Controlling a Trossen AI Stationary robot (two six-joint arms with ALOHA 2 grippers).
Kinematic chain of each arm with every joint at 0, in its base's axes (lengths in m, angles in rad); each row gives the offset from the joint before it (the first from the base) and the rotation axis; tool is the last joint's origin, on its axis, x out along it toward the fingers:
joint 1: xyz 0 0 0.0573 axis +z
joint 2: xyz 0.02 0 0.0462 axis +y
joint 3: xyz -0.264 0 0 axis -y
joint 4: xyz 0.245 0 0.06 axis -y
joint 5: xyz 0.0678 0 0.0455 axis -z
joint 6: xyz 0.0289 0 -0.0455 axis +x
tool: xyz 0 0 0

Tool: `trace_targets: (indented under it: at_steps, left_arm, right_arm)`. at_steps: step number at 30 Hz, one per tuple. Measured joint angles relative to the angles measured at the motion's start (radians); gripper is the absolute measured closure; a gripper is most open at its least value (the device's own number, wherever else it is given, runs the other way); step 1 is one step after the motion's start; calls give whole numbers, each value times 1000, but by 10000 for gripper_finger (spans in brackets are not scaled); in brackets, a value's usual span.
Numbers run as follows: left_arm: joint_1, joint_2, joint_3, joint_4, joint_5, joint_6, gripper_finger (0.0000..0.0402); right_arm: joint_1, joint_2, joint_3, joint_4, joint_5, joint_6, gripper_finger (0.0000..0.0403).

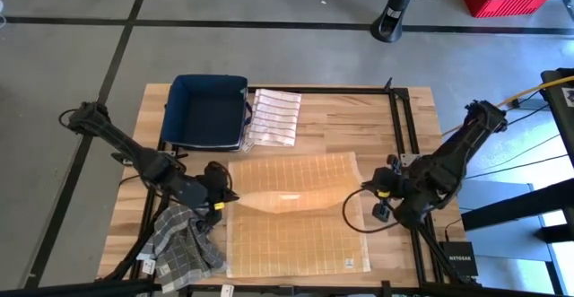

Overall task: Fold towel
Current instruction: Fold the orange towel

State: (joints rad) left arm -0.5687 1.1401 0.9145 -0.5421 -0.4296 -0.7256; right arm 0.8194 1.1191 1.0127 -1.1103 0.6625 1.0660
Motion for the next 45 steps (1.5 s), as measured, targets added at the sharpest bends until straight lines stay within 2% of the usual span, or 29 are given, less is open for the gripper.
trace_targets:
  at_steps: [7, 10, 16, 25, 31, 35, 39, 45]
  left_arm:
    - [-55, -1, 49, 0, -4, -5, 399]
    - [-101, 0, 49, -2, -4, -49, 399]
    - [-185, 26, 50, 1, -43, -100, 398]
    - [-256, 109, 50, 14, -45, -188, 399]
    - [-284, 214, 43, 99, -42, -170, 393]
    - [-294, 309, 42, 115, 3, -165, 392]
    - [-294, 386, 41, 114, 96, -194, 392]
    - [-300, 423, 41, 163, 155, -189, 391]
  right_arm:
    - [85, 0, 62, -7, 0, 9, 400]
    - [136, 4, 63, 4, -3, 63, 400]
    - [232, 47, 62, 94, -7, 114, 400]
    - [312, 150, 62, 149, -1, 191, 400]
    - [341, 230, 62, 176, -17, 208, 400]
    - [348, 304, 61, 201, -61, 184, 399]
    - [346, 380, 61, 238, -131, 183, 397]
    - [355, 437, 61, 302, -183, 184, 399]
